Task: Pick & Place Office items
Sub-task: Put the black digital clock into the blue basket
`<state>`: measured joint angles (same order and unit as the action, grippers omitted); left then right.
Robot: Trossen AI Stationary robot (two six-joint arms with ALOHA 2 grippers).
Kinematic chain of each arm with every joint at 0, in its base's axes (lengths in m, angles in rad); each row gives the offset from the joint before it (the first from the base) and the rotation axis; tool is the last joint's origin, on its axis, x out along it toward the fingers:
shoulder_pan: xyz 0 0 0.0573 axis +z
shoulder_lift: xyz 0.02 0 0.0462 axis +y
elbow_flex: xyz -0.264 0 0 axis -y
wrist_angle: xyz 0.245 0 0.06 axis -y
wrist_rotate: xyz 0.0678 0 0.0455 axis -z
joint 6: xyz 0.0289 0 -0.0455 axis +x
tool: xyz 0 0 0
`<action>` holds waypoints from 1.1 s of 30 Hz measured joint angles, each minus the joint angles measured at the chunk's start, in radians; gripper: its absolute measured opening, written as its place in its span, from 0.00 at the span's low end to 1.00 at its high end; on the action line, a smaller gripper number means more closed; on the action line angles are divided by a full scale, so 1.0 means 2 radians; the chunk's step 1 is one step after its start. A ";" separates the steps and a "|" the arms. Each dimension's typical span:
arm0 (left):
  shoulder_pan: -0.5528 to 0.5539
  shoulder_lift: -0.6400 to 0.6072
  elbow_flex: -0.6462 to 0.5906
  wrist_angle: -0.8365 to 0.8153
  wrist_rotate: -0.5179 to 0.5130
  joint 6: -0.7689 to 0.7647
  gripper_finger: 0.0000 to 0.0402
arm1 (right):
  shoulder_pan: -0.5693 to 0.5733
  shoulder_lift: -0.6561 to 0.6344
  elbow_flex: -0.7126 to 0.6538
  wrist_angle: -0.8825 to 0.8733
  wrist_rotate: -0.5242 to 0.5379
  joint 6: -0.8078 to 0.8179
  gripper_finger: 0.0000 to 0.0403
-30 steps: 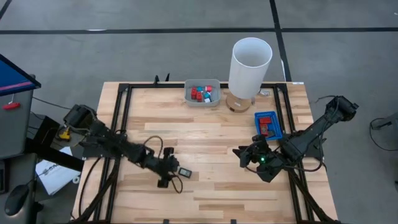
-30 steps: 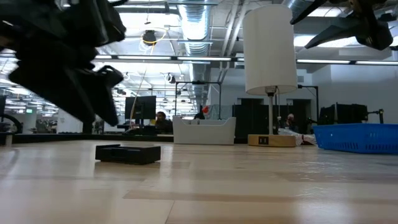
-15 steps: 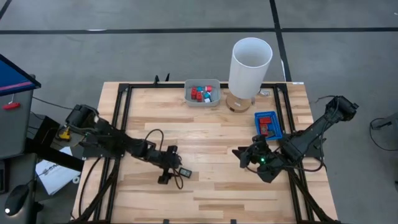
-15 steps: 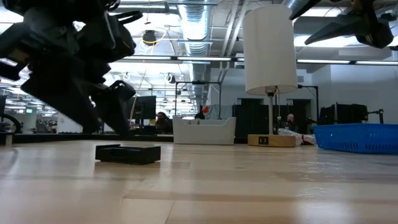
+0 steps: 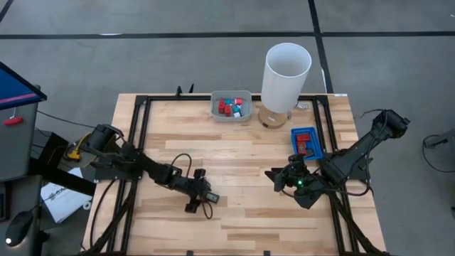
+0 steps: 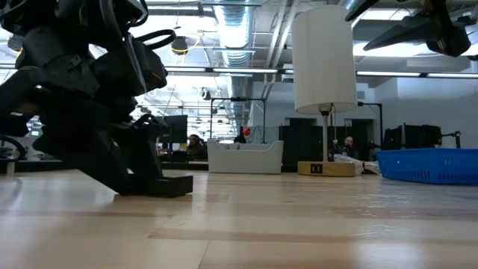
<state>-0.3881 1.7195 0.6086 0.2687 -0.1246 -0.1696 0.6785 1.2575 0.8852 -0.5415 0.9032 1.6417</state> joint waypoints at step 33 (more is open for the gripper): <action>0.083 -0.125 0.005 0.253 0.250 -0.338 0.42 | 0.000 0.004 0.010 0.402 -0.125 -0.768 0.52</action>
<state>-0.2218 1.4693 0.6193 0.7750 0.3756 -0.8449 0.6785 1.2651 0.9046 0.2632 0.6525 0.1049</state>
